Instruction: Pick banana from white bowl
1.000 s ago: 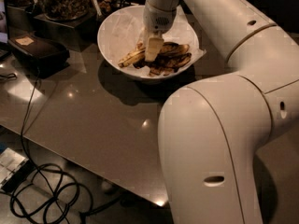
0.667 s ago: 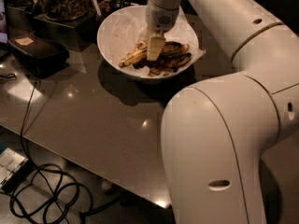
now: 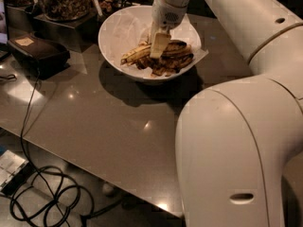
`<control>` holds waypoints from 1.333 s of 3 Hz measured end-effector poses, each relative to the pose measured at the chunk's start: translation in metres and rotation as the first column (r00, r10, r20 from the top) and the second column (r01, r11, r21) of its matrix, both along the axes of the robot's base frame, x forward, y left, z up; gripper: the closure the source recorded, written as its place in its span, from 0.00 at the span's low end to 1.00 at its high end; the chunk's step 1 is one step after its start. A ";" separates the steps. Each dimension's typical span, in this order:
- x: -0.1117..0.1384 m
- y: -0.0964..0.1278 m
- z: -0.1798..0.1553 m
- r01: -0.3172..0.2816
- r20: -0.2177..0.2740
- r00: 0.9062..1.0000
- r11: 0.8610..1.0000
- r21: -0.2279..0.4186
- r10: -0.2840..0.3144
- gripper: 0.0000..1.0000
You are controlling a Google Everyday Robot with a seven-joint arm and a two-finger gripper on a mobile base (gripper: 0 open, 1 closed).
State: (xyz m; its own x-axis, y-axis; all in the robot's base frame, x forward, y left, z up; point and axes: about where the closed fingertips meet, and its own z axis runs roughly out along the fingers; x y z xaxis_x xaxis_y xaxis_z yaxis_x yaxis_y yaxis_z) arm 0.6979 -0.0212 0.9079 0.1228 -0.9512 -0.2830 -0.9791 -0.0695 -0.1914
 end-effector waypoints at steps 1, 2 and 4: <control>-0.007 0.000 0.020 0.004 0.028 1.000 0.999 0.049 -0.005 1.00; -0.006 0.000 0.020 0.003 0.030 1.000 0.999 0.049 -0.005 1.00; -0.030 0.014 0.046 -0.035 0.084 0.996 0.995 0.094 0.027 1.00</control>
Offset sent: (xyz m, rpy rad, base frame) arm -0.0052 -0.0003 0.0157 0.0390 -0.0226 -0.0034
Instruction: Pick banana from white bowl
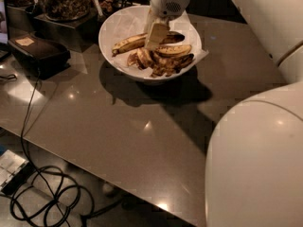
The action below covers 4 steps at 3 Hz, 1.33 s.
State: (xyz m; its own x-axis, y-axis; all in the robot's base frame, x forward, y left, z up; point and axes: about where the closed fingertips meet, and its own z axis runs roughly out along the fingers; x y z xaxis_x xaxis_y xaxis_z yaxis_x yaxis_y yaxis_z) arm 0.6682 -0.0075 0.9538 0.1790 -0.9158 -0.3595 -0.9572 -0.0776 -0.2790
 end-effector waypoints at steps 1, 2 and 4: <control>-0.030 0.007 0.022 -0.029 0.043 0.999 1.000 0.011 0.029 1.00; -0.039 0.009 0.026 -0.036 0.048 0.998 0.999 0.010 0.036 1.00; -0.073 0.014 0.024 -0.003 0.019 1.000 1.000 -0.011 0.003 1.00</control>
Offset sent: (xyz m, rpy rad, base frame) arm -0.0267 0.0067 0.0193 0.0108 -0.0385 0.0259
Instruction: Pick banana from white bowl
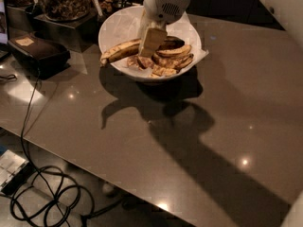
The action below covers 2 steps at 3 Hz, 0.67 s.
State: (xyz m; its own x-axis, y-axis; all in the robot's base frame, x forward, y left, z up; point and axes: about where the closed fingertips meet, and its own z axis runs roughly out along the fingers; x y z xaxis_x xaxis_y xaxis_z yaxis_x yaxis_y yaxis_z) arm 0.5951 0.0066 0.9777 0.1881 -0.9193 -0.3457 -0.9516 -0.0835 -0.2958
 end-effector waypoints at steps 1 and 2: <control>-0.042 0.012 0.014 0.015 0.027 1.000 1.000 -0.015 -0.015 1.00; -0.043 0.012 0.014 0.015 0.027 1.000 1.000 -0.015 -0.015 1.00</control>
Offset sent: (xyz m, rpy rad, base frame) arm -0.0651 0.0139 0.0238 -0.0213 -0.0475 -0.0227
